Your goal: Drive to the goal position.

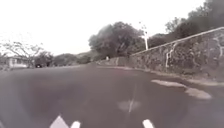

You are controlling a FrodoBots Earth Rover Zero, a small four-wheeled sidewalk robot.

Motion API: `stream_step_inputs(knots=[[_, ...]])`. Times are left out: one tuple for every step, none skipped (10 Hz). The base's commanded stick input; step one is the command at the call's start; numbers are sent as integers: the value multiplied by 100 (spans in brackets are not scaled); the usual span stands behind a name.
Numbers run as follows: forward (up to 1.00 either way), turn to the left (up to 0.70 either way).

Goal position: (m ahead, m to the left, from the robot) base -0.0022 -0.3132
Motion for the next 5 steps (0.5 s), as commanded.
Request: stream_step_inputs(knots=[[50, 0], [50, 0], [50, 0], [50, 0], [50, 0]])
